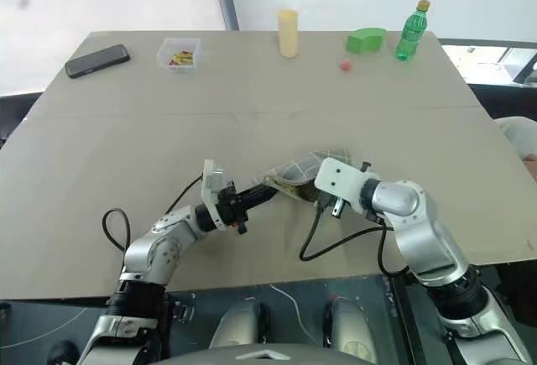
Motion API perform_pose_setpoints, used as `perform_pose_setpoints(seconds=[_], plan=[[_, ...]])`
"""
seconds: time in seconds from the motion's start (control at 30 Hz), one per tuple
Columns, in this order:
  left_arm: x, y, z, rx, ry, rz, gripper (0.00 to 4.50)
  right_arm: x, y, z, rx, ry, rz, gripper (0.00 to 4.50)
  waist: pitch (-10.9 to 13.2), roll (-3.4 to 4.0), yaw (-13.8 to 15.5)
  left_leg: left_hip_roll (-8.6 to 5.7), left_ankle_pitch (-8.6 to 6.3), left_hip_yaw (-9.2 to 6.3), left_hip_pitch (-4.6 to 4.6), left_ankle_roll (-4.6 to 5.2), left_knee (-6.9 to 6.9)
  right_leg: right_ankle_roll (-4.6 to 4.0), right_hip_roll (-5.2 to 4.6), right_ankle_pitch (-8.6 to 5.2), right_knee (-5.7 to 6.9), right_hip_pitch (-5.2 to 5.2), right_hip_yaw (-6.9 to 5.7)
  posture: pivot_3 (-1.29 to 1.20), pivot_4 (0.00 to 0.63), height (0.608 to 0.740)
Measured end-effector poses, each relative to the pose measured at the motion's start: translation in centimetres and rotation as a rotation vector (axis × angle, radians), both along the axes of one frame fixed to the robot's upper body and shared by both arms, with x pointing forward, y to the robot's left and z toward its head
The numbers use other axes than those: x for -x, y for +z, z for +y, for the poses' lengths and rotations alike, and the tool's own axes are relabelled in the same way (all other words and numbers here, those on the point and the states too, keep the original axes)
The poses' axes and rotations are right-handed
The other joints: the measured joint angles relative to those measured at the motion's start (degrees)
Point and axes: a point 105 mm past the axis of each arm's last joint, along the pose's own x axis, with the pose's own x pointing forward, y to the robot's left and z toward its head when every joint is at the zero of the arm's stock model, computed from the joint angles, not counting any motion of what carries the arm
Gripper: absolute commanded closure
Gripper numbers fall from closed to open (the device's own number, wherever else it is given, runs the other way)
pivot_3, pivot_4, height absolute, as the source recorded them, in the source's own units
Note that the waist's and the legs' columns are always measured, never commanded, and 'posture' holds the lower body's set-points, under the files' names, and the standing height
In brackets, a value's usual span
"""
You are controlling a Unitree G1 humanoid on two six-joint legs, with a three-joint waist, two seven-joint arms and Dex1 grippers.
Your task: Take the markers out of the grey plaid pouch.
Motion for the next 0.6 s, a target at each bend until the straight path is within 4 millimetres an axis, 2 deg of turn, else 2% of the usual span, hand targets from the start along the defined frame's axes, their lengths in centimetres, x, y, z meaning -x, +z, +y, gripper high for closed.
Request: perform_pose_setpoints(seconds=[0.13,0.27,0.43,0.6], plan=[[-1.4,0.5,0.3,-0.053,0.039,-0.098,4.5,0.5,1.1,0.5,-0.15,-0.026,0.072,4.19,0.0,0.0,0.1,-0.05,0.0,-0.01,-0.06,0.0,0.0,0.0,-0.02,0.0,-0.03,0.0,-0.01,0.0,0.15,0.74],[-2.4,0.5,0.5,-0.059,0.052,-0.096,4.5,1.0,1.4,-0.2,-0.141,-0.018,0.093,4.19,0.1,-0.03,0.2,-0.08,-0.01,-0.05,-0.13,0.02,0.02,0.0,-0.05,0.0,-0.04,0.0,-0.03,0.0,0.15,0.74],[-3.5,1.5,0.6,-0.071,0.071,-0.154,4.5,2.5,1.6,-0.6,-0.16,0.01,0.172,4.21,0.1,-0.03,0.1,-0.08,-0.01,-0.11,-0.11,0.02,0.01,0.01,-0.03,0.0,-0.02,-0.01,-0.05,0.0,0.15,0.74],[-4.2,1.3,2.0,-0.107,0.163,-0.172,4.5,3.5,2.6,-2.4,-0.202,-0.015,0.224,4.21,0.1,-0.07,0.1,-0.08,-0.01,-0.15,-0.11,0.03,0.01,0.02,-0.03,0.0,-0.02,0.0,-0.05,0.0,0.15,0.74]])
